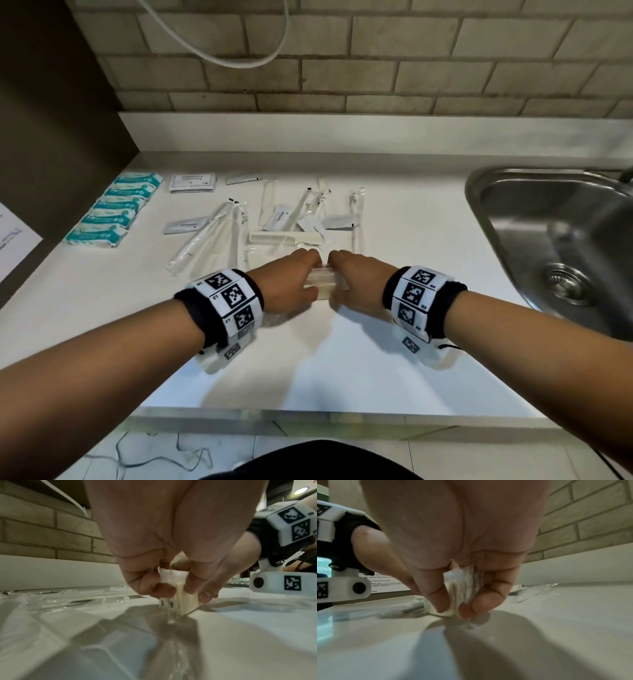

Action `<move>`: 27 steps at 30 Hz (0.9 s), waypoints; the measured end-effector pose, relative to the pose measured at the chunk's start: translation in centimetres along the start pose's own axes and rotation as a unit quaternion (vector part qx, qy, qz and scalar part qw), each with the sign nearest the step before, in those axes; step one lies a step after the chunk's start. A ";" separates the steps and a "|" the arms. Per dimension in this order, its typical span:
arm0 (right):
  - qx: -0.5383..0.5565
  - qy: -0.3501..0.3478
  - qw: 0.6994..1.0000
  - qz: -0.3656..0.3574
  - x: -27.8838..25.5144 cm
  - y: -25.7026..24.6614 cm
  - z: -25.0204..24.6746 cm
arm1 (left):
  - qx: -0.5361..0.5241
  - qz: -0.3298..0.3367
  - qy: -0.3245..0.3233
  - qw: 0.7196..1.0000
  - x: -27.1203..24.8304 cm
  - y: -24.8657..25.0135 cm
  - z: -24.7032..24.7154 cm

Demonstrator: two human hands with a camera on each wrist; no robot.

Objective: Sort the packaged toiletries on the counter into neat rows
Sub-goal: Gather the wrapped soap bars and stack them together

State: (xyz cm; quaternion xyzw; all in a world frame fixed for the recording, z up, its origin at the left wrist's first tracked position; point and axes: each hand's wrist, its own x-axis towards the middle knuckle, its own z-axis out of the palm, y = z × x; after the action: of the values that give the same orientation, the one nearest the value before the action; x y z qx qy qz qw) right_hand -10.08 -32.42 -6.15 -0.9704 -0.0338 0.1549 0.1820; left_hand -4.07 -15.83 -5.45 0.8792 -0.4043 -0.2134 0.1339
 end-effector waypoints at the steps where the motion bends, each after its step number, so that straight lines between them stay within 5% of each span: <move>1: -0.001 0.008 1.000 -0.001 -0.1 0.1 -0.1 | -0.004 0.003 0.005 1.000 0.0 0.0 0.0; 20: 0.002 0.012 1.000 0.008 -0.3 0.0 0.0 | -0.037 -0.006 0.019 0.999 0.3 0.1 0.7; 27: -0.057 0.071 0.995 -0.036 0.1 -0.1 -2.2 | -0.050 -0.016 0.027 0.998 0.5 0.0 0.5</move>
State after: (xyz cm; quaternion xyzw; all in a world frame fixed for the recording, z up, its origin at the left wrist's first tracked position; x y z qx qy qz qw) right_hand -9.33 -33.06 -4.18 -0.9860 -0.0643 0.0768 0.1335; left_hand -4.03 -16.25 -5.97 0.8832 -0.3757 -0.2110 0.1850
